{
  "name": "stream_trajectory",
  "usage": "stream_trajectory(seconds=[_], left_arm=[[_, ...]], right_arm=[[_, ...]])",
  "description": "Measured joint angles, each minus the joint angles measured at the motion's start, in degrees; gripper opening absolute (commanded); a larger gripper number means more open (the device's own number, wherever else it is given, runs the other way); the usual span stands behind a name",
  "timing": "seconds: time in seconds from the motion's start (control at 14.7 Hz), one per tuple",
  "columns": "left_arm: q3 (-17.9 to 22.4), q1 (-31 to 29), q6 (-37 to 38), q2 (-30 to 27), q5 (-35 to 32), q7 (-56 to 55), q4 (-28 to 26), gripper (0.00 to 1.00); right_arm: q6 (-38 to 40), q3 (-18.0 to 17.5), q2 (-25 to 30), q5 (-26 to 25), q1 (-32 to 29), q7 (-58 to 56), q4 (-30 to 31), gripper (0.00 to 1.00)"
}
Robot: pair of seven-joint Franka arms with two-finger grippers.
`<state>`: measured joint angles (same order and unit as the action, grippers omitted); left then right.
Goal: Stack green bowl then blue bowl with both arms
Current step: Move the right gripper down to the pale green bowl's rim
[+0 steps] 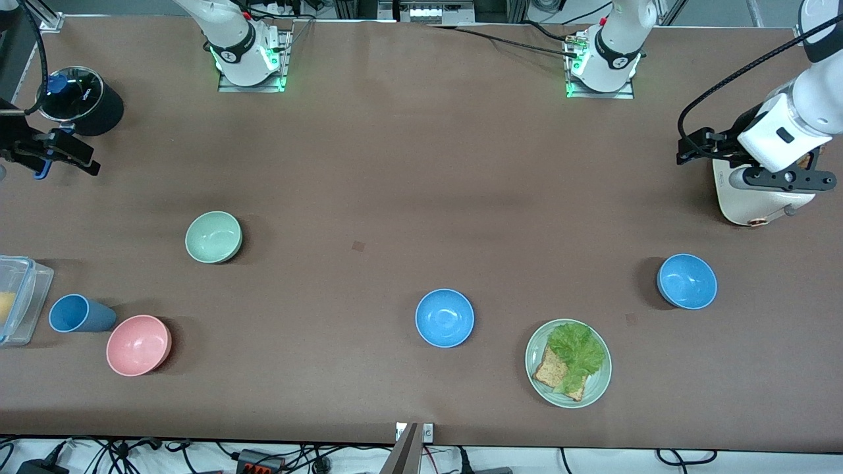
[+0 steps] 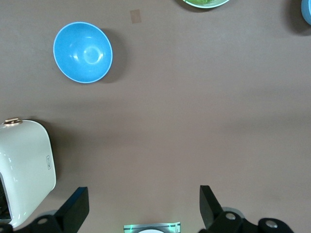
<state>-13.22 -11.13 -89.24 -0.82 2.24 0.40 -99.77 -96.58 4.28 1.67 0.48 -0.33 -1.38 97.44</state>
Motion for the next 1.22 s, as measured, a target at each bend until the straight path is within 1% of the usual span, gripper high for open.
stream_trajectory(seconds=[0.61,0.75,0.95,1.22], left_arm=[[0.01,-0.03,-0.12,1.08,0.00,-0.12,0.08,1.00],[-0.03,0.04,-0.16,1.34,0.00,-0.12,0.11,1.00],[-0.05,0.05,-0.16,1.41,0.00,-0.12,0.16,1.00],[0.04,-0.05,-0.12,1.44,0.00,-0.15,0.18,1.00]], right_arm=[[0.31,-0.01,-0.06,0.00,0.00,0.00,0.30,1.00],[0.20,-0.01,-1.00,0.00,0.00,0.00,0.85,1.00],[-1.58,-0.02,-5.77,-0.01,0.00,0.00,1.95,1.00],[-6.35,0.00,-15.68,-0.05,-0.04,0.00,2.50,1.00]])
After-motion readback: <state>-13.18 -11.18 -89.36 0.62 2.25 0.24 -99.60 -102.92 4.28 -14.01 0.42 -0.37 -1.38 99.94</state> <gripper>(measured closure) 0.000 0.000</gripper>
